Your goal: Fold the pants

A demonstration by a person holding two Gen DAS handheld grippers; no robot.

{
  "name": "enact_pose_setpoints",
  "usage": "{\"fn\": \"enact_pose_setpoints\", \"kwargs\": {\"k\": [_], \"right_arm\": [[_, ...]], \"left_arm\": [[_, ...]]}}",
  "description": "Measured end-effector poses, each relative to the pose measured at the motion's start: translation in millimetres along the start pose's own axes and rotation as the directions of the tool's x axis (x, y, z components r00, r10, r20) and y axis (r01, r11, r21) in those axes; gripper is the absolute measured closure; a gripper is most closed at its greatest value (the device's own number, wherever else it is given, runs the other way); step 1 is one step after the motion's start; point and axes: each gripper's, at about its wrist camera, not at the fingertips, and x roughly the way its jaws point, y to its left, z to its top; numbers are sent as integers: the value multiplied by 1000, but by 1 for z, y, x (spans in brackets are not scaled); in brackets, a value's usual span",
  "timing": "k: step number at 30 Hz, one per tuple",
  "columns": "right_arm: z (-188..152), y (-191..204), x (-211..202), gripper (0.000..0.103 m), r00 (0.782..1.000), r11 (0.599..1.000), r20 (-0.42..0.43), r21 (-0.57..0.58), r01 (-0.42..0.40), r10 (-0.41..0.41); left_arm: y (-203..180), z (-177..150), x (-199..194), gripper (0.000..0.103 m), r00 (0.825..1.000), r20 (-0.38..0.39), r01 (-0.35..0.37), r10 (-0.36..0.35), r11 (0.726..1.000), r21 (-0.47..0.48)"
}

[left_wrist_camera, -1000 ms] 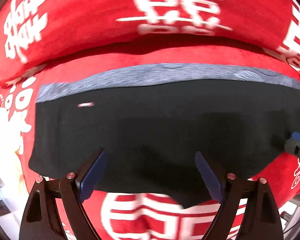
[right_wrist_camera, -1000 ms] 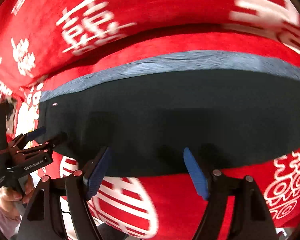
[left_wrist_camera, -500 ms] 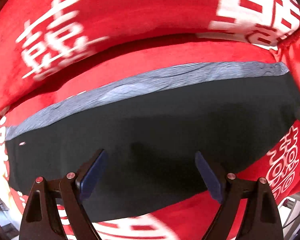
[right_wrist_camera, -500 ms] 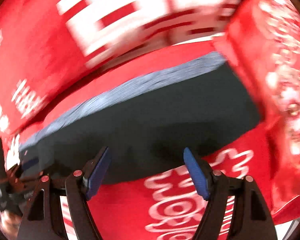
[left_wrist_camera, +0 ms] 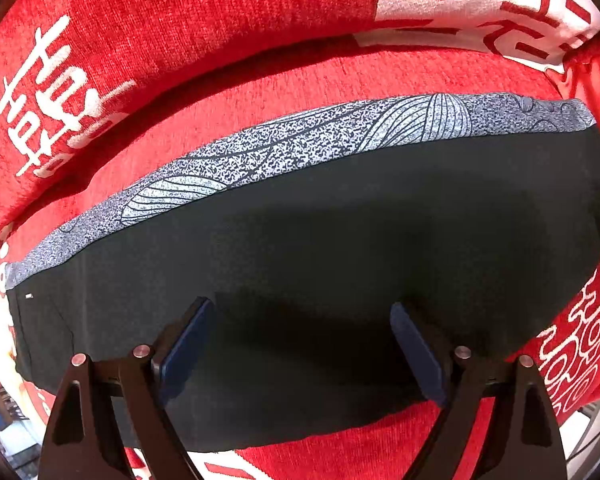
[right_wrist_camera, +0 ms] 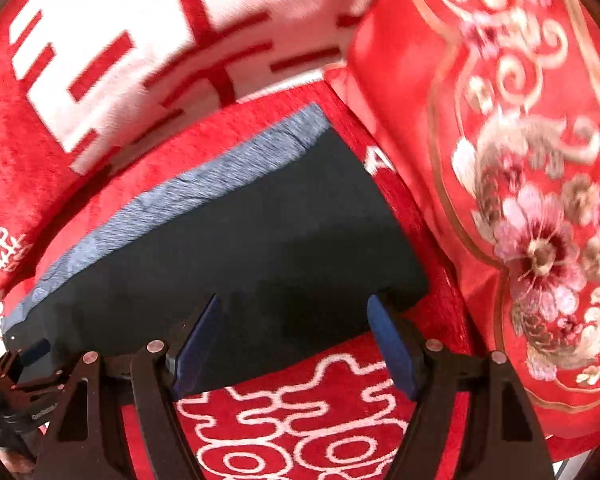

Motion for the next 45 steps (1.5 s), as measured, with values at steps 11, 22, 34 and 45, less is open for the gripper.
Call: {"fn": "enact_pose_setpoints", "kwargs": {"k": [11, 22, 34, 45], "right_arm": [[0, -3, 1, 25, 1000, 1000, -6, -15, 13, -13], [0, -2, 2, 25, 1000, 1000, -12, -19, 22, -22], [-1, 0, 6, 25, 999, 999, -18, -19, 31, -31], [-1, -2, 4, 25, 1000, 1000, -17, -4, 18, -18]], "left_arm": [[2, 3, 13, 1, 999, -3, -44, 44, 999, 1], [4, 1, 13, 1, 999, 4, -49, 49, 999, 3], [1, 0, 13, 1, 999, 6, -52, 52, 999, 3], [1, -1, 14, 1, 999, 6, -53, 53, 999, 4]]}}
